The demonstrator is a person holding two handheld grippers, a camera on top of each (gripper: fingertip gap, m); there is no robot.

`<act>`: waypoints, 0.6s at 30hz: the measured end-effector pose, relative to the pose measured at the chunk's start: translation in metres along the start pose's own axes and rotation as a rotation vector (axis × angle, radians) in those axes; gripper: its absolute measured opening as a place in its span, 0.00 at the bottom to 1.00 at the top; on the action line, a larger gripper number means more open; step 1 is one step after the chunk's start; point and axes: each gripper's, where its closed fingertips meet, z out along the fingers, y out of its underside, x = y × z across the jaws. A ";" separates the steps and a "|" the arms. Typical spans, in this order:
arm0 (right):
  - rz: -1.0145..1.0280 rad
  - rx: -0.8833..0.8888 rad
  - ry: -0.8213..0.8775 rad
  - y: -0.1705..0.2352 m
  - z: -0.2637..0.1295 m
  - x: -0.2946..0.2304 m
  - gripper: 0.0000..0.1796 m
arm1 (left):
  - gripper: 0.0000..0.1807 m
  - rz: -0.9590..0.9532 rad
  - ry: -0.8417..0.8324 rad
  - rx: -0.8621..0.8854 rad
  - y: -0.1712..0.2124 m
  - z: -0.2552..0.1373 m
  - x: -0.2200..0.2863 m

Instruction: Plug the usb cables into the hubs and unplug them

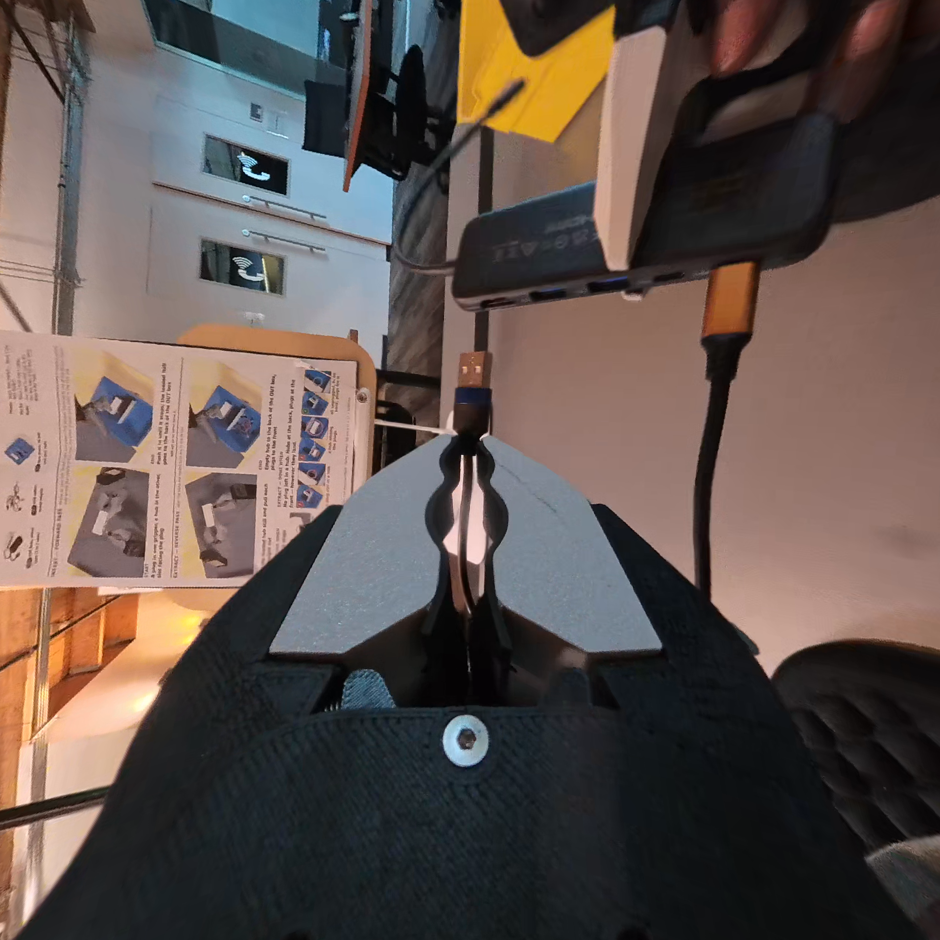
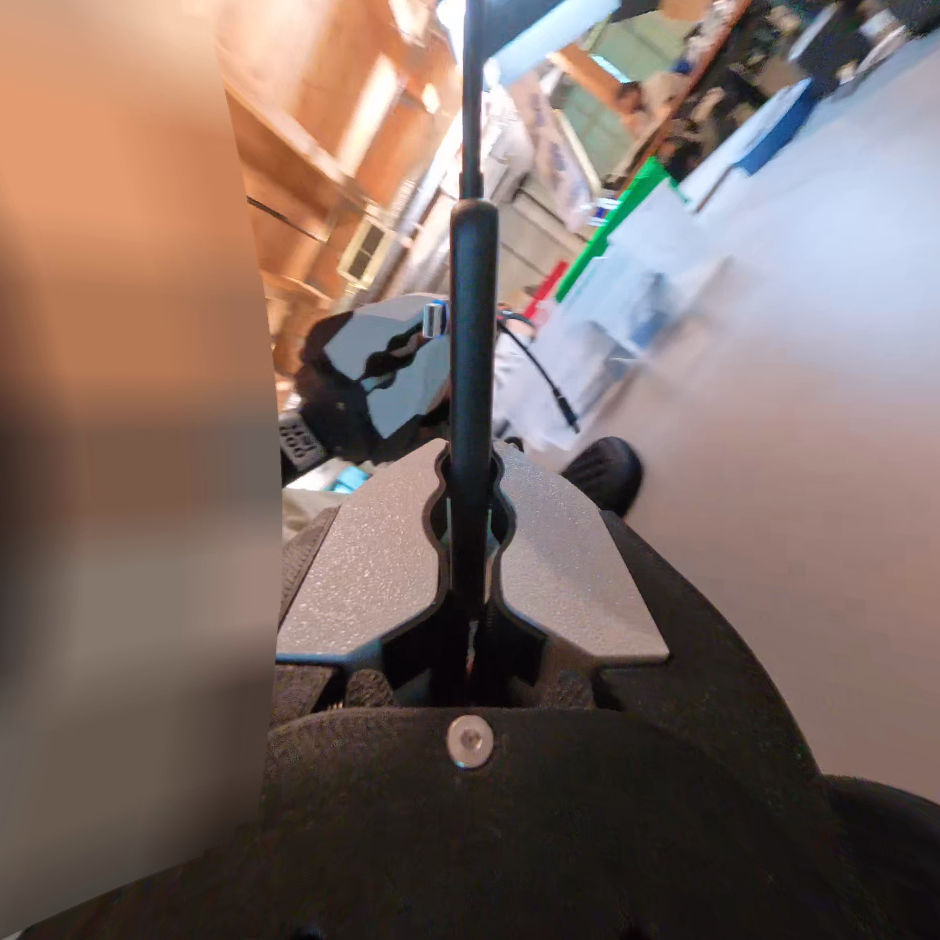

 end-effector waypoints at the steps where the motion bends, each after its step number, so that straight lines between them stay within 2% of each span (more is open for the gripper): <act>1: -0.028 -0.007 0.036 -0.001 0.001 0.002 0.07 | 0.03 0.013 0.002 -0.014 0.002 0.002 0.003; 10: 0.000 0.048 0.058 -0.004 0.010 0.011 0.08 | 0.03 0.104 0.031 -0.107 0.003 0.014 0.021; 18: 0.002 0.034 0.063 -0.001 0.012 0.014 0.08 | 0.03 0.131 -0.008 -0.099 -0.001 0.019 0.023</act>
